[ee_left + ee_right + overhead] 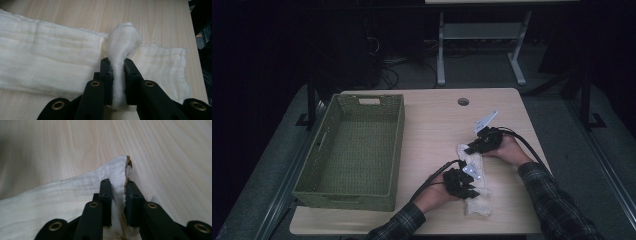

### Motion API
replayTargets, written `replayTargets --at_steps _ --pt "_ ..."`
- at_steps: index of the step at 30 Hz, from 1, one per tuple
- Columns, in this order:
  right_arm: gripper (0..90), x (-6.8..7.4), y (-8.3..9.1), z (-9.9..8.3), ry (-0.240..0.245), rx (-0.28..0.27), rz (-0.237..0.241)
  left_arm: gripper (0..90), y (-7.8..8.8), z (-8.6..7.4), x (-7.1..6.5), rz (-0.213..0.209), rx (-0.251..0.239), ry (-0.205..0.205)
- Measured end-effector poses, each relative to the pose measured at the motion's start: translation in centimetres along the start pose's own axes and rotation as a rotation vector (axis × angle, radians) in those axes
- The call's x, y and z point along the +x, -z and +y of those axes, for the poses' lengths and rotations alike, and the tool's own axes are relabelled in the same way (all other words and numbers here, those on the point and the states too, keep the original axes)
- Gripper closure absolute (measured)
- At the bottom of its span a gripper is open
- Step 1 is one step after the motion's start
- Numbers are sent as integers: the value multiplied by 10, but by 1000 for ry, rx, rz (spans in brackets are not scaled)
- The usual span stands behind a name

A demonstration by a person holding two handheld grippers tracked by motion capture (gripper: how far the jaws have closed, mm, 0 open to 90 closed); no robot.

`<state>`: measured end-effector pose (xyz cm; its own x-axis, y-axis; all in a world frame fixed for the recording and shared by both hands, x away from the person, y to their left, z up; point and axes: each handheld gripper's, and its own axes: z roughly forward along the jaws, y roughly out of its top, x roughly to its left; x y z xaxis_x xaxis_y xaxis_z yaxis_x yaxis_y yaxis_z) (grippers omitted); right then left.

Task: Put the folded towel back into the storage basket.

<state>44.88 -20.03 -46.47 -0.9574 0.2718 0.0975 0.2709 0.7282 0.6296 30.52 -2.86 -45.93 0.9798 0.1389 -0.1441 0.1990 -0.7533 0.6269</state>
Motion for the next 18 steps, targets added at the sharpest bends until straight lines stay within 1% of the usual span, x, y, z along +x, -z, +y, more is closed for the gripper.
replayTargets --at_steps 5,7,9,11,13,16,17,18 --pt "804 2 0 2 -9 5 -13 811 2 1 -1 5 -15 -5" --pt "805 1 2 3 -9 2 -16 812 5 2 -1 4 -32 0" --pt "805 0 4 3 -14 -10 -17 812 11 3 -1 8 -49 2" --pt "805 0 7 4 -20 -26 -17 813 17 4 0 10 -69 18" --pt "805 2 12 6 -38 -37 -20 813 25 6 0 6 -91 28" --pt "806 2 18 9 -33 -52 -28 813 38 9 1 14 -118 31" --pt "805 2 20 10 -34 -56 -27 813 41 10 0 12 -126 45" --pt "805 3 22 12 -35 -60 -29 813 44 10 0 11 -131 50"
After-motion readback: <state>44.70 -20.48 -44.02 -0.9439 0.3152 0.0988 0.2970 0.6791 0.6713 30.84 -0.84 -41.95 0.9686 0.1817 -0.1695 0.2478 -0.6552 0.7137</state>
